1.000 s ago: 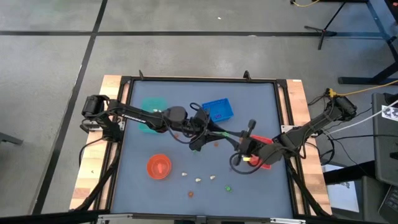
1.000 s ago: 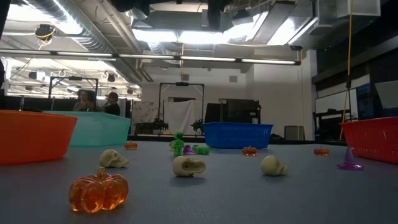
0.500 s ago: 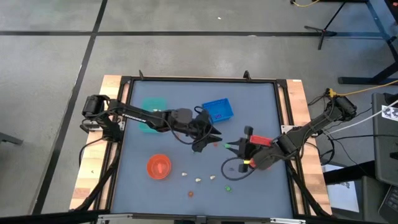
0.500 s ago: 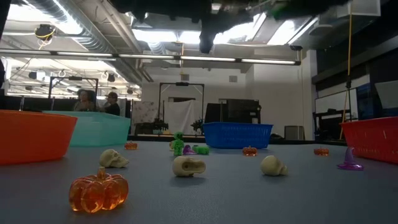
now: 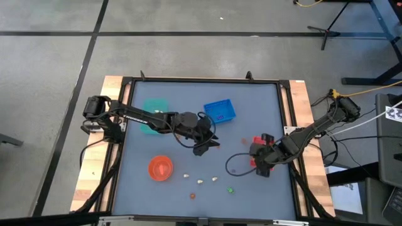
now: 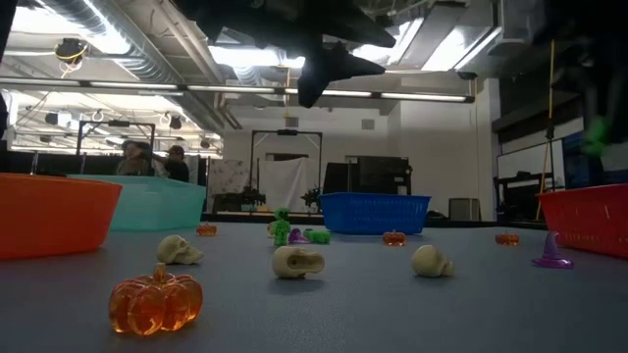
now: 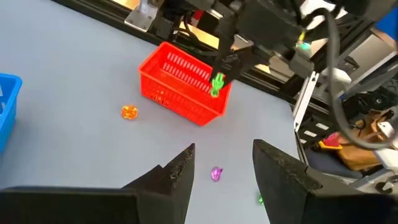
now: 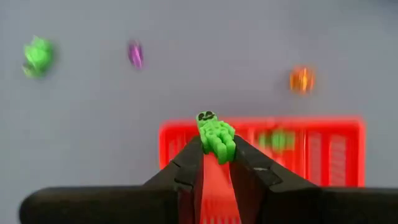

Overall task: Sort Halloween decoration
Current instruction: Put the green skeleton toy into the orange bin, then put the white skull toy into the green bin

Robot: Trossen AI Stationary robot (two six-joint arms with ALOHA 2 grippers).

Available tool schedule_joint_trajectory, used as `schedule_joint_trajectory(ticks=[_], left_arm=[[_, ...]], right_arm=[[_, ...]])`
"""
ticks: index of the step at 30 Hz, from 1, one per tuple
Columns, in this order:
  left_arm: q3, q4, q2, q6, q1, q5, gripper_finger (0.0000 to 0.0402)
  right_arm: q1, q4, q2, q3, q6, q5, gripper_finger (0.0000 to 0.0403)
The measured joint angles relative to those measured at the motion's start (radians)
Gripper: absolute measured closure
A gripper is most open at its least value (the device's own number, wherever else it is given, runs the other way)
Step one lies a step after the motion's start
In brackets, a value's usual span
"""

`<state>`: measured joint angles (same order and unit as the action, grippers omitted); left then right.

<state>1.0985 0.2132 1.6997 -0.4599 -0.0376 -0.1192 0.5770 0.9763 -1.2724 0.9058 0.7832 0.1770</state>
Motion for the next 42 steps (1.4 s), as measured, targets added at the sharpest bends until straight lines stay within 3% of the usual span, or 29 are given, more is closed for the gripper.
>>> schedule_joint_trajectory(ticks=[11,21,33,42], left_arm=[[-0.001,-0.063,0.0,0.007,-0.012,-0.001,0.0255],[-0.001,-0.073,0.0,0.127,-0.05,-0.001,0.0255],[-0.001,-0.071,0.0,0.131,-0.077,-0.001,0.0255],[-0.001,-0.071,0.0,0.182,-0.085,-0.021,0.0255]], right_arm=[[0.0,0.046,0.0,0.0,0.009,-0.036,0.0338],[0.0,0.045,0.0,0.0,0.016,-0.039,0.0337],[0.0,0.044,0.0,0.0,0.024,-0.04,0.0231],[0.0,0.044,0.0,0.0,0.024,-0.04,0.0212]])
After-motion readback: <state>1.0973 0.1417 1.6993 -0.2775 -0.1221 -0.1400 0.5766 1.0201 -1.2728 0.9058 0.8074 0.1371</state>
